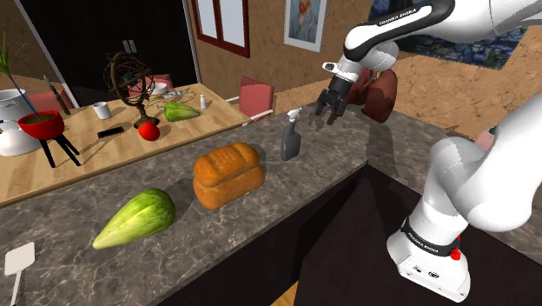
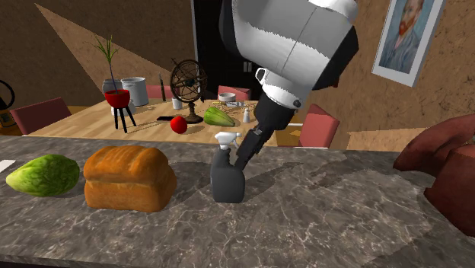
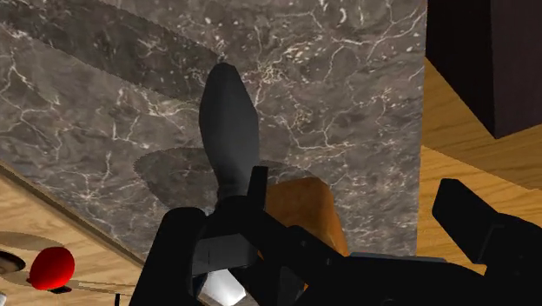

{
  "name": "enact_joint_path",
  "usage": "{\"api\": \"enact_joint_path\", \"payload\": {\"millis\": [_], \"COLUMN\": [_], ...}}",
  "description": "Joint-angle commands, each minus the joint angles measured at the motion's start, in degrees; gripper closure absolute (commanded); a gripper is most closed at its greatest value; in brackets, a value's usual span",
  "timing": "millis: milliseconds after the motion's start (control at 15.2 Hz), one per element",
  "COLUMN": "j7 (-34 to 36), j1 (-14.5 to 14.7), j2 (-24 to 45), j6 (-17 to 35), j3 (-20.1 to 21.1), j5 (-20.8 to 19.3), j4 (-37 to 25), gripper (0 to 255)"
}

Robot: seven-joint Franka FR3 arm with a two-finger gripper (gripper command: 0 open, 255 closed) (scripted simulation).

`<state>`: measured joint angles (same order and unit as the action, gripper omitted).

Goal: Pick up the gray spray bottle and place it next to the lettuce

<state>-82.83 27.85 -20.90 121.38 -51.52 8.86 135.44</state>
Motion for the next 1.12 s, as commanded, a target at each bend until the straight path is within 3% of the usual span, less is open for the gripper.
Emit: {"api": "enact_joint_path", "payload": {"millis": [0,132,198,264,330,396,528,1056], "j7": [-9.96,-21.62,-28.62,-35.28,-40.29,-43.55,-48.85,-50.55], "j1": [6.15,12.59,14.56,14.04,11.53,7.25,1.49,1.66], "j2": [6.48,15.73,22.42,29.57,35.15,38.36,43.93,46.45], "j6": [0.63,-1.28,-3.93,-7.52,-10.66,-12.4,-15.46,-12.12], "j3": [-6.53,-13.84,-16.8,-17.57,-16.07,-12.11,-6.75,-3.99], "j5": [6.53,16.61,23.68,30.75,35.87,38.54,42.73,46.42], "j4": [-3.07,-6.96,-9.35,-11.93,-14.42,-16.7,-21.21,-19.24], "gripper": [0,0,0,0,0,0,0,0]}}
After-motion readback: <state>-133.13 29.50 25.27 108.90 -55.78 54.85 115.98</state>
